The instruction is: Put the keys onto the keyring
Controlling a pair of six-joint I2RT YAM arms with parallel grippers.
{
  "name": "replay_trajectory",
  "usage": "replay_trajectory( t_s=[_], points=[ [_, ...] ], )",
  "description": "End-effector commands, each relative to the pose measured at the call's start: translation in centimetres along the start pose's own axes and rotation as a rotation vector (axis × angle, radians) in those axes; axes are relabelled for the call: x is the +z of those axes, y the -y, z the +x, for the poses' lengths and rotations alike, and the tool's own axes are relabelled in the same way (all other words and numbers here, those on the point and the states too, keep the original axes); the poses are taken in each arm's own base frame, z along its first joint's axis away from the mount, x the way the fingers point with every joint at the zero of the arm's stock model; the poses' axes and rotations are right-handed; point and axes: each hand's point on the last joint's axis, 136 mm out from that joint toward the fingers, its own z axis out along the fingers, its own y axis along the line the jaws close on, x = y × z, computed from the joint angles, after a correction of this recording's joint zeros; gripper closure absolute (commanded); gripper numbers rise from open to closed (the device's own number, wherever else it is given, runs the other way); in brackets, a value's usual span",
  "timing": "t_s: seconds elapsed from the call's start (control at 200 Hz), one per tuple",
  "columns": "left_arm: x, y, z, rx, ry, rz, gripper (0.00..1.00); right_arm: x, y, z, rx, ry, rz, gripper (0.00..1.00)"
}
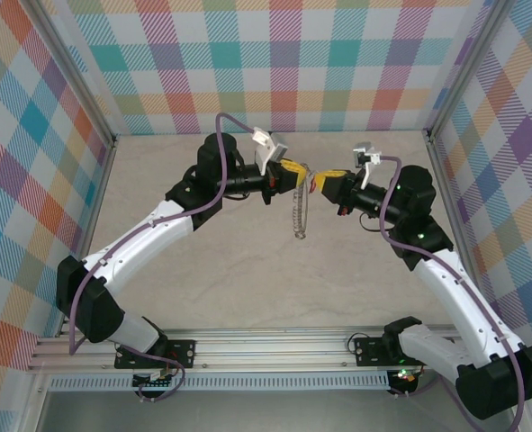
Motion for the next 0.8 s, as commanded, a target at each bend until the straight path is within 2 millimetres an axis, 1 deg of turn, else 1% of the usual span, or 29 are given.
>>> replay_trajectory(
  t_s=[0.0,0.43,0.795],
  points=[
    [-0.1,1.4,-2.6,0.062,0.053,0.028,1.0,0.2,-0.7,-0.5,-0.01,0.014,-0.044,1.0],
    [0.5,1.8,-2.4,0.061,0.036,0.053,1.0,0.5,-0.5,-0.6,-0.016,0.008,-0.049,1.0],
    [1.0,2.1,-1.9,0.06,0.013,0.073,1.0,0.4,-0.5,-0.7,-0.036,0.01,-0.034,1.0]
  ],
)
